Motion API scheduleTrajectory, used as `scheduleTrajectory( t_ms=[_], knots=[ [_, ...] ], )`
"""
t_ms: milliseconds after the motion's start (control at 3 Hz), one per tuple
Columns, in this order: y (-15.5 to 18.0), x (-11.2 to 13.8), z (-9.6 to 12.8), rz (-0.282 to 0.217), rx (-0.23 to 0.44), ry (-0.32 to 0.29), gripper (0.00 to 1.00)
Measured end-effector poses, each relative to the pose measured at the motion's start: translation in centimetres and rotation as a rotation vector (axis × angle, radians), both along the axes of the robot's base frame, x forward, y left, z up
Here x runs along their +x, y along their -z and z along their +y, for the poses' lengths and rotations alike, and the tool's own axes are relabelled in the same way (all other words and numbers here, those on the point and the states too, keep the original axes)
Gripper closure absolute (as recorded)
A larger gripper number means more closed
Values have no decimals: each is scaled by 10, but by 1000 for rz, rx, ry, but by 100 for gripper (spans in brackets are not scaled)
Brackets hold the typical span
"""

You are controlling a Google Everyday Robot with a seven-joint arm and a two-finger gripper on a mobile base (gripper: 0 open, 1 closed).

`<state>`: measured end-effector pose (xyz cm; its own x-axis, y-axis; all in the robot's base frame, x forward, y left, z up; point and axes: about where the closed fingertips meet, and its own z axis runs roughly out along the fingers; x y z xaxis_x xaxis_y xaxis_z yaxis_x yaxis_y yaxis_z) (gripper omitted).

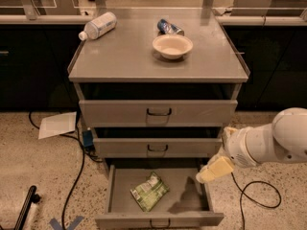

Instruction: Pick green jalapeno chip bag from bottom drawer and place on counter

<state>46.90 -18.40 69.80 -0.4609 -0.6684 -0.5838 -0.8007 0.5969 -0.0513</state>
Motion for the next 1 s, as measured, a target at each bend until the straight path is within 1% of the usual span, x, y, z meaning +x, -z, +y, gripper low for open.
scheduleTrajectory(
  t_ms=[333, 667, 1000],
  knots=[
    [-1, -2, 3, -3, 1, -12, 0],
    [33, 1, 5, 0, 33, 33, 0],
    [121, 1, 21, 58, 53, 77, 0]
  ],
)
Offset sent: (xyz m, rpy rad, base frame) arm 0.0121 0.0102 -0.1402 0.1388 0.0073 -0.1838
